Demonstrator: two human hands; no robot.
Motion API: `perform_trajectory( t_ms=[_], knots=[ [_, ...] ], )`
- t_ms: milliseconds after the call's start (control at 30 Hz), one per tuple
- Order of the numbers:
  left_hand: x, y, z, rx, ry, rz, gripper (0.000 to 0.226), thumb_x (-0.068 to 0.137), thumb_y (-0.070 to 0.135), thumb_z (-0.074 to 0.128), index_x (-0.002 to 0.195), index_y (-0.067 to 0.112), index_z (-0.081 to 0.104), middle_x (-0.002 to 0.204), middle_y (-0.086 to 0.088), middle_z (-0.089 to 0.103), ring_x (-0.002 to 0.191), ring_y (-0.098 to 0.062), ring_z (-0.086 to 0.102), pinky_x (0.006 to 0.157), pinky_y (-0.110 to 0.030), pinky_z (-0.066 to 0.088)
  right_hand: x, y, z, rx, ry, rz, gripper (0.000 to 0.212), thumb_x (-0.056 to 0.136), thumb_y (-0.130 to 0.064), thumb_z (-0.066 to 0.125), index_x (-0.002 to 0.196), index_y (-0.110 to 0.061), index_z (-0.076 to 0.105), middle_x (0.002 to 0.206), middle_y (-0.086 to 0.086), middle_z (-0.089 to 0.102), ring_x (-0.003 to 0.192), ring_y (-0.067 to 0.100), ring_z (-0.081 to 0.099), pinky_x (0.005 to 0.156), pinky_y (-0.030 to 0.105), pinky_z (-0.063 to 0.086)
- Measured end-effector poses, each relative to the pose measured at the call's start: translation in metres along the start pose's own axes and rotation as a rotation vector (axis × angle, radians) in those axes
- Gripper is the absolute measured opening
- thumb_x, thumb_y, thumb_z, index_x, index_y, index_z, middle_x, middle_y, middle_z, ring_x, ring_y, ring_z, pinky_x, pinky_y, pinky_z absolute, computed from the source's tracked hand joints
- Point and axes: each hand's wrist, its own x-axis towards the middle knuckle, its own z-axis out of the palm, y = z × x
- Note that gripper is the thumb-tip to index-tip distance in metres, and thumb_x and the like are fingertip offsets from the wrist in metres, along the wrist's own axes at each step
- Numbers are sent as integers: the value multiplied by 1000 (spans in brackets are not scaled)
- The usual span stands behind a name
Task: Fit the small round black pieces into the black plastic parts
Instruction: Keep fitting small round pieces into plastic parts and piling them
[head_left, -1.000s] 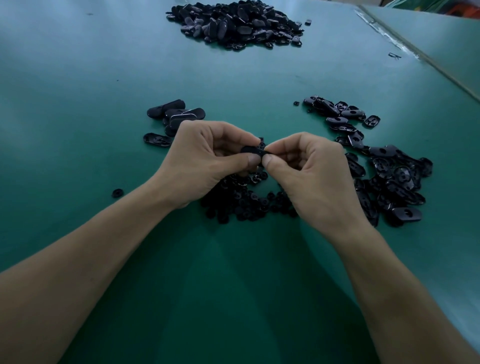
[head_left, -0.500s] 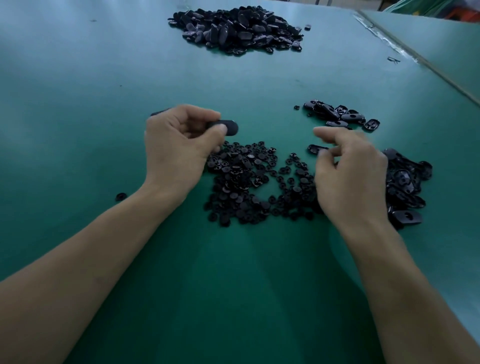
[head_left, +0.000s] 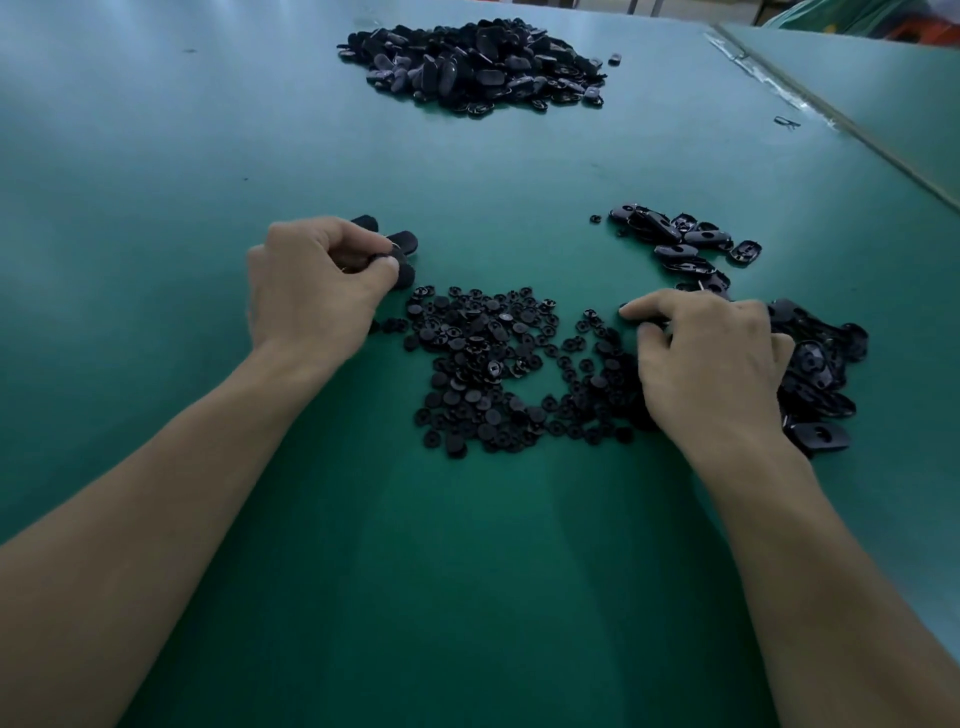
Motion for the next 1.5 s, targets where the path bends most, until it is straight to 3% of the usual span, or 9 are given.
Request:
perform_trajectory(
  t_ms=[200,433,567,700,867,1100,1200,1333,1500],
  knots=[
    [3,-5,2,154,0,24,21,80,30,75,101,34,71,110,1,60,110,-22,56,88,-26,40,1,0,-2,-3,41,8,8,96,-33,61,100,-27,66,103,-1,67,108,30,51,82,38,27],
    [0,-1,3,153,22,83,17,85,31,71,101,31,67,105,5,51,107,-19,56,88,-19,34,0,-3,-3,-34,-28,29,34,98,-45,54,120,-25,69,119,10,61,117,34,47,97,46,36],
    [-16,15,6,67,-43,242,8,86,25,71,85,32,65,81,9,59,81,-13,59,71,-28,48,0,-2,-2,-25,25,0,29,101,-40,52,111,-24,73,114,8,62,110,33,49,91,44,36],
    [-41,35,15,-109,-165,321,13,85,23,72,79,31,64,52,13,50,48,-5,46,56,-19,39,3,2,0,6,127,-30,29,102,-35,53,108,-16,74,108,10,63,105,34,51,88,42,37],
    [-56,39,20,-315,-327,308,9,85,30,76,87,23,70,55,10,55,46,-3,43,53,-13,36,-2,-8,-6,501,193,-220,19,97,-30,62,97,-16,75,78,-9,61,73,2,54,69,12,36],
    [-54,37,19,-457,-507,237,24,80,30,81,102,26,73,82,9,77,67,-12,69,61,-22,53,-15,-29,-6,1177,-193,-162,18,92,-8,68,105,-20,68,77,-4,75,66,6,68,60,15,51],
    [-52,36,20,-534,-539,247,14,83,12,80,97,14,75,84,4,78,78,-15,76,67,-19,56,-16,-29,-3,1259,-251,-133,33,92,-5,67,118,-26,65,78,0,75,69,11,68,63,19,53],
    [-52,36,19,-558,-513,254,18,85,2,76,90,18,74,76,12,76,66,5,66,59,-4,42,-19,-31,-3,1301,-219,-127,16,91,-8,68,94,-24,71,75,6,74,67,18,70,60,23,54],
    [-49,36,17,-538,-476,253,14,88,10,74,96,21,75,83,6,76,73,-2,66,68,-14,51,-19,-29,-3,1243,-115,-72,7,88,-19,74,82,-20,74,67,0,71,60,7,65,59,17,49]
  ],
)
